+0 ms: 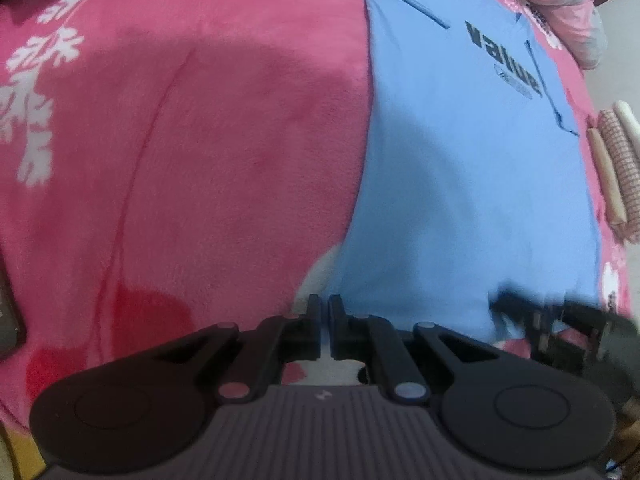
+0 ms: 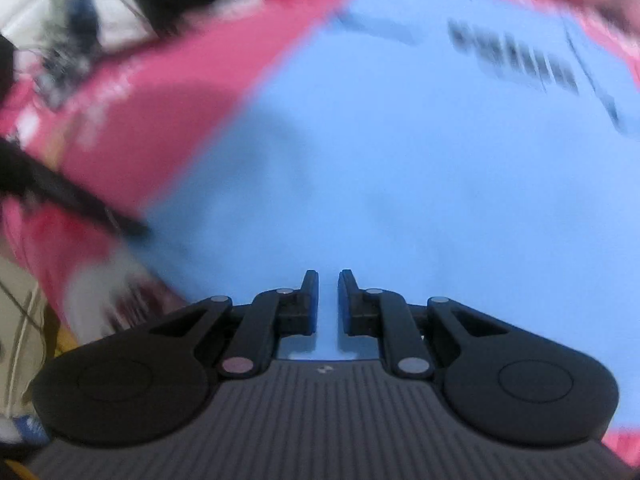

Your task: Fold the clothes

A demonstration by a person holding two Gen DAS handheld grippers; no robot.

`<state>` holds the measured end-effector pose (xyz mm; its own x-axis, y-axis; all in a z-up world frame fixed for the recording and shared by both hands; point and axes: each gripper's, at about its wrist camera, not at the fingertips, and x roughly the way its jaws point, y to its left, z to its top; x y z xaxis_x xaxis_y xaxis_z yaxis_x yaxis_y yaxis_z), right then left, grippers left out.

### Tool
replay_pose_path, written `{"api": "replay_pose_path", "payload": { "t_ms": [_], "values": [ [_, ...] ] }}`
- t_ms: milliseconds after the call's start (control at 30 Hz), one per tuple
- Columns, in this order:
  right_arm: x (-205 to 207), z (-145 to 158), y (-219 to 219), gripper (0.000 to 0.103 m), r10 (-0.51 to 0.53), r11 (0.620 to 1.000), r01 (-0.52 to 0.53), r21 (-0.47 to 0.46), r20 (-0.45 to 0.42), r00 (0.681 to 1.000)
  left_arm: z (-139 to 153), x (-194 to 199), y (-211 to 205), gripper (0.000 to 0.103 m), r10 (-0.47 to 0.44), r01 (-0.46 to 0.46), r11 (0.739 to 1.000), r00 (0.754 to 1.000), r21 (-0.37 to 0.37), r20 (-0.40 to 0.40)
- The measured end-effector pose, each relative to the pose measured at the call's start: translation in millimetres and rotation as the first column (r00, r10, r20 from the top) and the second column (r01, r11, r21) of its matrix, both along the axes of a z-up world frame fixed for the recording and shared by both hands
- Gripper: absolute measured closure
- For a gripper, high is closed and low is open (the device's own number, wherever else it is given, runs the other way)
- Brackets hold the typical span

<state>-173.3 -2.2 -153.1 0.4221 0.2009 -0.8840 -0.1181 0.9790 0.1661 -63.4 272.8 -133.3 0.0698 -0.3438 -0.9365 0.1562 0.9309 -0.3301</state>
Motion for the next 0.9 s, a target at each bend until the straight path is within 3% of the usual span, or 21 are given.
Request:
{"api": "replay_pose_path", "payload": {
  "t_ms": [167,267,367,500,667,800,900],
  "values": [
    [-54,18,-31,0.093,0.122,0.992,-0.119,0.037,-0.092,0.988,2,-7,-12,0.098,0.012,-0.015,0.997,0.999,0.070,0.040],
    [-63,42,-88,0.093,0.030,0.998,-0.029,-0.062,0.013,0.999,5,-12,-19,0.098,0.007,-0.015,0.993,0.998,0.114,0.070],
    [-60,37,-154,0.091,-0.057,0.984,0.066,-0.164,0.058,0.997,6,-19,-27,0.097,-0.009,-0.008,0.987,0.994,0.159,0.106],
    [-77,0,-206,0.092,-0.048,0.972,0.036,-0.234,-0.048,0.998,7,-23,-34,0.096,0.006,-0.031,0.980,0.992,0.195,0.128],
    [-121,11,-244,0.092,-0.069,0.970,0.034,-0.241,-0.136,0.988,9,-25,-37,0.096,0.041,-0.071,0.973,0.989,0.217,0.142],
    [-89,30,-249,0.092,0.003,0.975,-0.005,-0.222,-0.008,1.000,10,-27,-43,0.096,0.023,-0.064,0.964,0.987,0.257,0.157],
    [-51,19,-248,0.092,0.098,0.970,-0.087,-0.228,0.041,0.994,11,-33,-36,0.096,0.009,-0.056,0.958,0.986,0.281,0.166]
  ]
}}
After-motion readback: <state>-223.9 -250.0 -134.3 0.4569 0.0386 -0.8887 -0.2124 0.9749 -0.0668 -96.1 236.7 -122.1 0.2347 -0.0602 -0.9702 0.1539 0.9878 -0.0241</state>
